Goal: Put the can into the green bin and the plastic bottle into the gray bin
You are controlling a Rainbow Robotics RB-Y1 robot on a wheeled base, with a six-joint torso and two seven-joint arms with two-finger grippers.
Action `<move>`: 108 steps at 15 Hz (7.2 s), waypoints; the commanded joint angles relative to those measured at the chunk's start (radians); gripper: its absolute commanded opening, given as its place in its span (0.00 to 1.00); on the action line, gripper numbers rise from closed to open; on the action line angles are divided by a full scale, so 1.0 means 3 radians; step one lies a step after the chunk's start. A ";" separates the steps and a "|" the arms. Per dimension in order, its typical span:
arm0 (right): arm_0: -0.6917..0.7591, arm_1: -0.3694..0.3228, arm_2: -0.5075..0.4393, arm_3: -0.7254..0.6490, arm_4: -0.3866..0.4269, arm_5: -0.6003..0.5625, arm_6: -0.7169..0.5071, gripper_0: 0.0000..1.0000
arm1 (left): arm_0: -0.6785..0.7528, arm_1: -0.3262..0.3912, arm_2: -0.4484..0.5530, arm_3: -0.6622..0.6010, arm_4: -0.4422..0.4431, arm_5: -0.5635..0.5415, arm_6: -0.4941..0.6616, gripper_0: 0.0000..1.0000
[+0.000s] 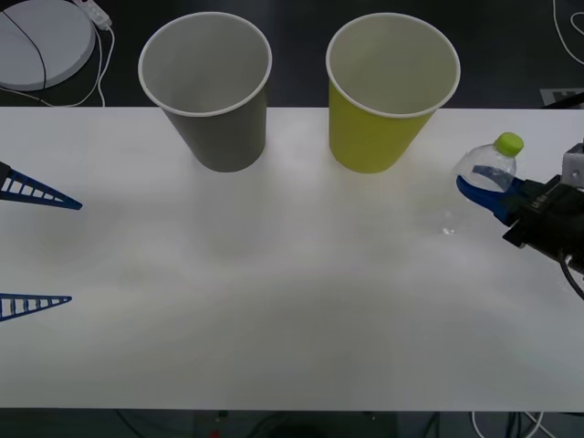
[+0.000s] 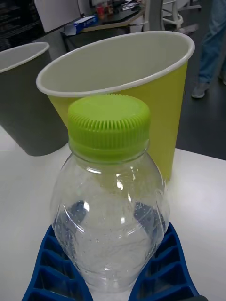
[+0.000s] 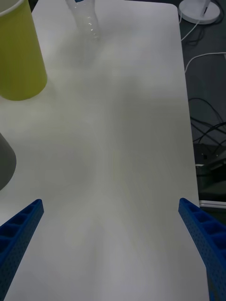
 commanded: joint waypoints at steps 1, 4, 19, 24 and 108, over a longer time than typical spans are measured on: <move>0.0091 -0.0146 -0.0168 -0.0039 -0.0181 -0.0336 -0.0033 0.00 | 0.0000 0.0000 0.0000 0.0000 0.0000 0.0000 0.0000 1.00; 0.0260 -0.0304 -0.0393 -0.0202 -0.0298 -0.0520 -0.0044 0.00 | 0.0000 0.0000 0.0000 0.0000 0.0000 0.0000 0.0000 1.00; 0.0823 -0.0785 -0.1298 -0.1435 -0.0313 -0.0494 -0.0913 0.00 | 0.0000 0.0000 0.0000 0.0000 0.0000 0.0000 0.0000 1.00; 0.0516 -0.0974 -0.1344 -0.1629 0.0142 -0.0494 -0.1782 0.00 | 0.0000 0.0000 0.0000 0.0000 0.0000 0.0000 0.0000 1.00; -0.6786 0.1848 0.3488 0.3868 0.1998 -0.1492 -0.3735 1.00 | 0.0000 0.0000 0.0000 0.0000 0.0000 0.0000 0.0000 1.00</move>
